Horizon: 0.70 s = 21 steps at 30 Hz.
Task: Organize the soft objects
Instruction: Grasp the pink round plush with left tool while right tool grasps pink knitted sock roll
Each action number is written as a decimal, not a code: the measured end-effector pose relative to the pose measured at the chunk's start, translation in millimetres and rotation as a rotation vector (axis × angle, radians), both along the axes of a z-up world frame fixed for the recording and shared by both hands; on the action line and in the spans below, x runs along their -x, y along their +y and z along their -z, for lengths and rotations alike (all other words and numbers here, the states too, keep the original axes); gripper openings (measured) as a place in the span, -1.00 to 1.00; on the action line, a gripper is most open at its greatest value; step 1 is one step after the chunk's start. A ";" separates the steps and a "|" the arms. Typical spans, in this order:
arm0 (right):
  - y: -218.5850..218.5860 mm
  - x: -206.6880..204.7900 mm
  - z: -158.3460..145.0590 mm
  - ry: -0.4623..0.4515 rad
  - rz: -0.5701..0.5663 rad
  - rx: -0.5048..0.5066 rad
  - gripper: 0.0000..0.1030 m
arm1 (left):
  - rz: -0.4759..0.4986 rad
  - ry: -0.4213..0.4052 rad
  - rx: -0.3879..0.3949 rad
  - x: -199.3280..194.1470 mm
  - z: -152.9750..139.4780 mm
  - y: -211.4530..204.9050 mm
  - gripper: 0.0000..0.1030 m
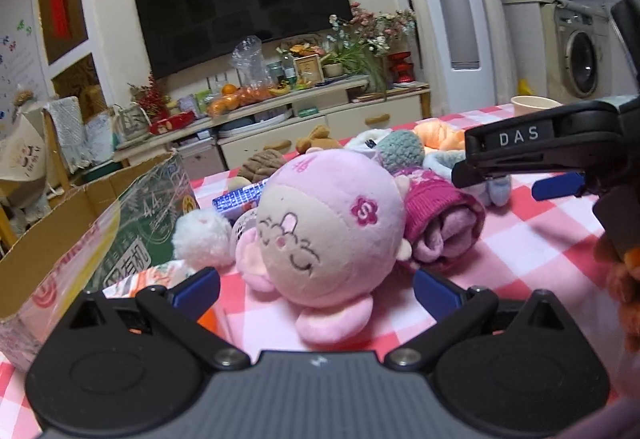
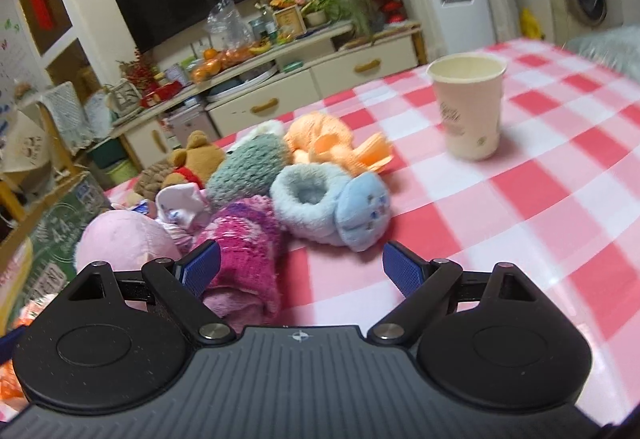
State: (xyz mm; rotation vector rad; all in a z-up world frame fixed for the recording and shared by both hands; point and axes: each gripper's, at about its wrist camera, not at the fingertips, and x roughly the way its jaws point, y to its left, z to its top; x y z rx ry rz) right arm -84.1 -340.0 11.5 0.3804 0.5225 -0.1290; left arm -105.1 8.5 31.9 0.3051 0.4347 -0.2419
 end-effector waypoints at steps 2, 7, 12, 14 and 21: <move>1.3 -3.1 2.3 0.006 -0.020 -0.036 1.00 | -0.015 -0.017 -0.006 -3.5 0.4 -6.7 0.98; 6.3 -5.8 -2.0 0.006 -0.072 -0.064 1.00 | -0.028 -0.045 -0.032 -19.0 3.9 -25.8 0.98; -0.4 -12.6 -3.6 0.000 -0.107 -0.132 1.00 | -0.030 -0.049 -0.017 -33.5 -2.2 -19.6 0.99; 0.7 -13.6 -2.9 0.006 -0.113 -0.138 1.00 | -0.047 -0.056 -0.016 -37.4 -6.4 -16.3 1.00; 1.6 -16.9 -4.6 0.028 -0.109 -0.131 1.00 | -0.124 0.018 -0.055 -57.9 -18.5 7.0 1.00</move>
